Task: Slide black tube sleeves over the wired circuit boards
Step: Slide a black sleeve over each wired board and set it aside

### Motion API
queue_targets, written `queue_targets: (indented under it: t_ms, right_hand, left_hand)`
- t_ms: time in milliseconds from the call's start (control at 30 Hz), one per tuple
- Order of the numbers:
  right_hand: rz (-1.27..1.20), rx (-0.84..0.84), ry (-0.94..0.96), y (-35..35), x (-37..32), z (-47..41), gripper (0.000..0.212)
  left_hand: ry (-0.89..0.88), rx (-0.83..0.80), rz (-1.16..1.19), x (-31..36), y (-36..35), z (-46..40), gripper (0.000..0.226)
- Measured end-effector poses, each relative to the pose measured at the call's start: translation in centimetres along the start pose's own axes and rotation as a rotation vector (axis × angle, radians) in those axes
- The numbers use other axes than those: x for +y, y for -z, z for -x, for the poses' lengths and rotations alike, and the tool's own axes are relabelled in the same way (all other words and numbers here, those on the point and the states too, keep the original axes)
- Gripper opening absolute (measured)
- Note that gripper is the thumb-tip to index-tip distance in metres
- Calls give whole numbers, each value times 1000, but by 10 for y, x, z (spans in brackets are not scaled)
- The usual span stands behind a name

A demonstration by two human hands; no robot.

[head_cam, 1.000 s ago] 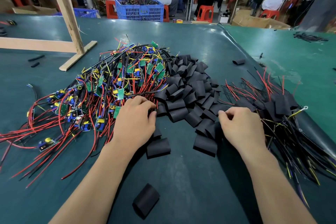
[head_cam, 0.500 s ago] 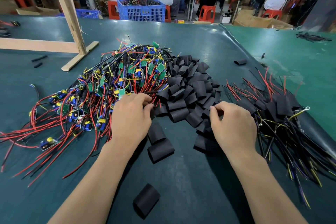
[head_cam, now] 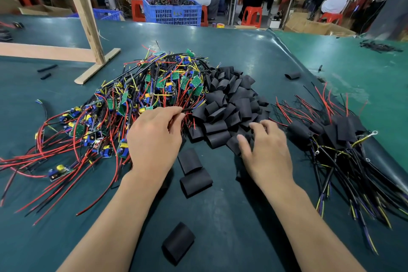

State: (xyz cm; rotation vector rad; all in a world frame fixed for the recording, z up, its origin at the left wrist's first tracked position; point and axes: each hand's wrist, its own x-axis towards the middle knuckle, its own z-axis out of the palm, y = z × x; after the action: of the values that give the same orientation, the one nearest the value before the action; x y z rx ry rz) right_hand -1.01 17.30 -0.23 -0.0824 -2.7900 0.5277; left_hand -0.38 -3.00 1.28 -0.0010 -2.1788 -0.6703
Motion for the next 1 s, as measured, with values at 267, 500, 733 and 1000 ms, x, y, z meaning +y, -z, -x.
queue_targets:
  t_ms: [267,500,733,1000]
  right_hand:
    - [-142,-157,74,-14,-1,-7,53]
    - [-161,70,-40,-2,13,-13,56]
    - [-144,-154,1,-7,13,-15,48]
    - [-352,-99,195,-5,-1,-5,38]
  left_hand:
    - [10,-66,60,-1,1,-1,13]
    - [138,-291,107,-12,-5,0,19]
    - [98,-154,127,-8,-3,-1,17]
    - [233,151,309,-1,2,-5,15]
